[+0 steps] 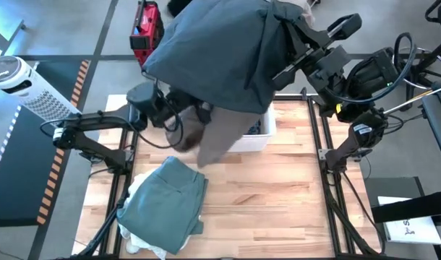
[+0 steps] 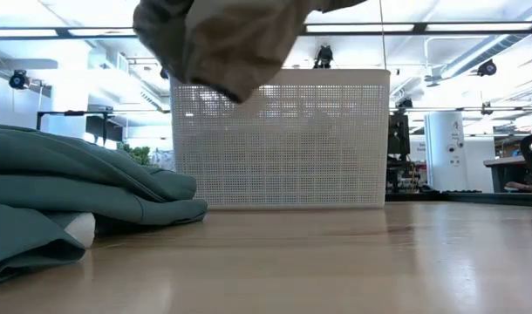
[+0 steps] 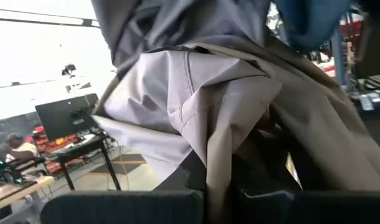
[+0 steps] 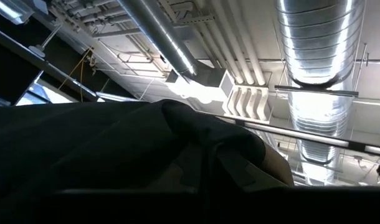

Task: Sort clothes
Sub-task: Put the gray hoodie into the white bin

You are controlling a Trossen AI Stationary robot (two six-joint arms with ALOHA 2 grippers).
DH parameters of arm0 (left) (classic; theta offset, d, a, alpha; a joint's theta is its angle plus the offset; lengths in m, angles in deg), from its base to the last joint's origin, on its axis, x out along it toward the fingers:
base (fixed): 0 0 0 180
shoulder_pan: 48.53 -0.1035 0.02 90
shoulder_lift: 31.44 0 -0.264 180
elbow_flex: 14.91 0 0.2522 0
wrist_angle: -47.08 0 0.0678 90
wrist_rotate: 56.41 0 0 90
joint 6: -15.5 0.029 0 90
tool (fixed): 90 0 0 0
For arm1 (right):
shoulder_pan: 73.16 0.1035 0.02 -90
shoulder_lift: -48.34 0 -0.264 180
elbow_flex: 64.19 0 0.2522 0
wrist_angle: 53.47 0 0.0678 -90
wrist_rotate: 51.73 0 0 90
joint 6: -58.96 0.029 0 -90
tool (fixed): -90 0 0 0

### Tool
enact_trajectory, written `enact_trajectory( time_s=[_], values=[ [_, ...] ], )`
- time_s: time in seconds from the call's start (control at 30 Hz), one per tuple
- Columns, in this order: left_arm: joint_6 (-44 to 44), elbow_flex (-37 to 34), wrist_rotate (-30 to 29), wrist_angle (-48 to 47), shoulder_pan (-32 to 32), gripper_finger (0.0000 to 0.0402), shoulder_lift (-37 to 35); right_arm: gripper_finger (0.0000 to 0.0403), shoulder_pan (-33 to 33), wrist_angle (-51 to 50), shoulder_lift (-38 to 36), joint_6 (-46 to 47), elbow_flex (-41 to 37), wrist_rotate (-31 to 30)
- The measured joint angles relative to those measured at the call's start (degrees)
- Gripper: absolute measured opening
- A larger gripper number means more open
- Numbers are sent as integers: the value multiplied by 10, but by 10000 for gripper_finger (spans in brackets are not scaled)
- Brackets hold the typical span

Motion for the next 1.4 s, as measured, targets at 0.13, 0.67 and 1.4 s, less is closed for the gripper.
enact_trajectory(
  time_s=[0.13, 0.67, 1.4],
  values=[
    [-5, 3, 59, 1, -50, 0, 1, 0, -16, 0, 0, -6, 0, 2],
    [-105, 47, 250, 8, -236, 0, 99, 0, -125, -12, 0, -22, 0, 2],
    [-91, 227, 308, -384, -204, 137, 155, 0, -150, -84, -8, 25, 0, -30]
  ],
)
